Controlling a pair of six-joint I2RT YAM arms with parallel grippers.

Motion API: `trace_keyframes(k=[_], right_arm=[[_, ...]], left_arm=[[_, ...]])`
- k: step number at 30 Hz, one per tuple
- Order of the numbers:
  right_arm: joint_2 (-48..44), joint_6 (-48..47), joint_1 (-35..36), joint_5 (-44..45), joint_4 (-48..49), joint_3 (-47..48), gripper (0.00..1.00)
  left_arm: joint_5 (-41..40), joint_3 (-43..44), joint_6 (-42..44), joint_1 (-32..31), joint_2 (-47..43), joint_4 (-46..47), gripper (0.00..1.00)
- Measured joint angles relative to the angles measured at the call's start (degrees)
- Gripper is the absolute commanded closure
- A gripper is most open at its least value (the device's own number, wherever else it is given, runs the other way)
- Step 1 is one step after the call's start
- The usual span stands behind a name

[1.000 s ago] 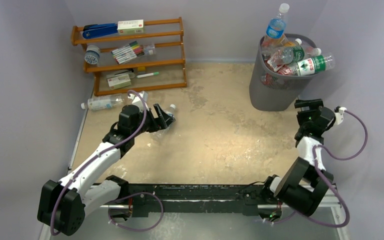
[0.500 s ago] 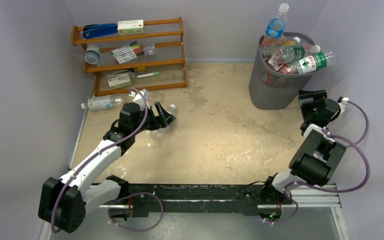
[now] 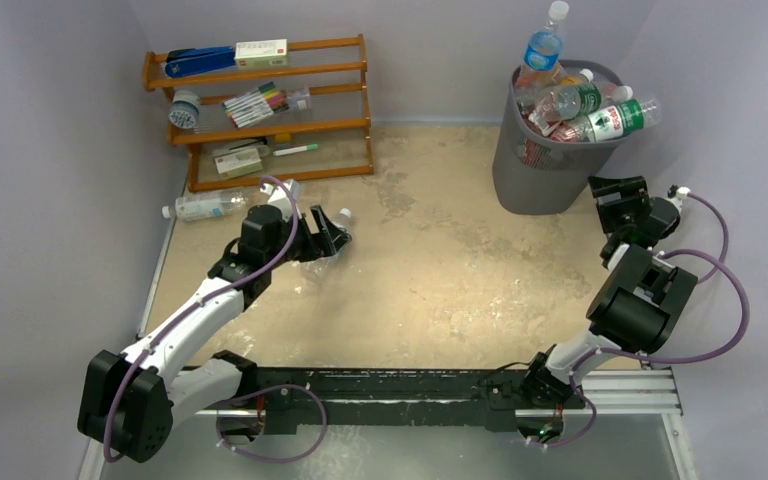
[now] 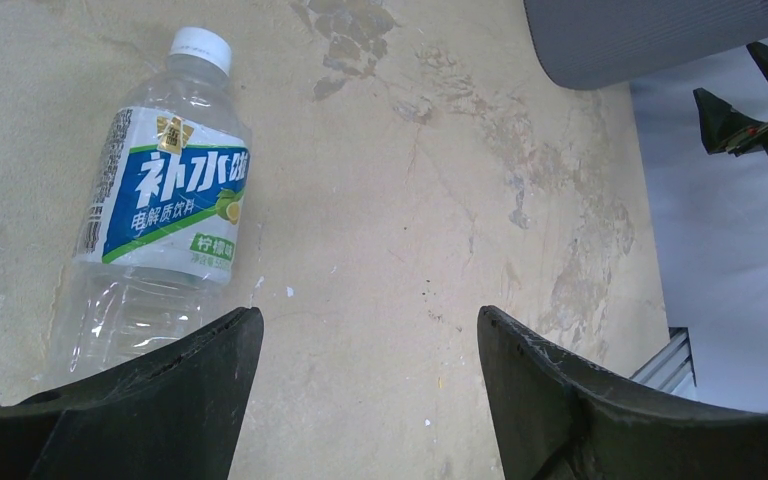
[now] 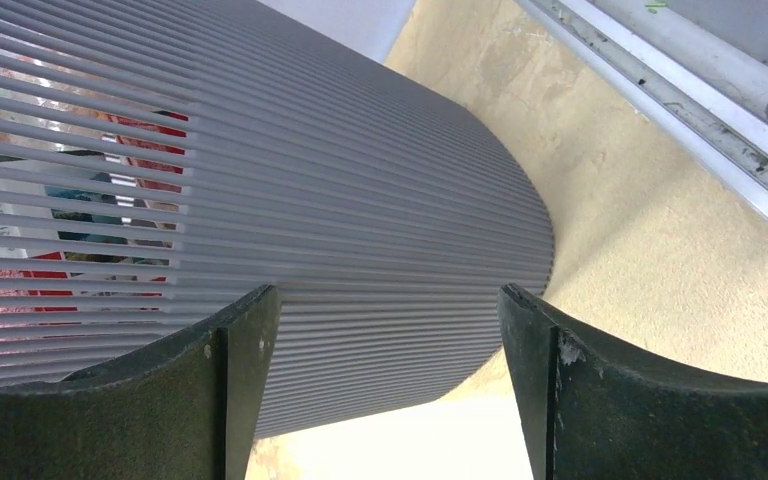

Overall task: Put the plastic bottles in the bin
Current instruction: Adjust the trash bin at the center of the board.

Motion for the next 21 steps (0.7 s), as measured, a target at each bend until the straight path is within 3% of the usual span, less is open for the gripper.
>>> trace_keyframes(k=[9, 21], right_arm=[[0.0, -1.8, 1.7, -2.8, 1.0, 0.0, 0.18], [-0.4, -5.0, 10.3, -4.6, 0.8, 0.1, 0.19]], left_arm=[[0.0, 0.0, 0.0, 0.0, 0.0, 0.0, 0.22], [0.0, 0.0, -0.1, 0.0, -0.1, 0.0, 0.22]])
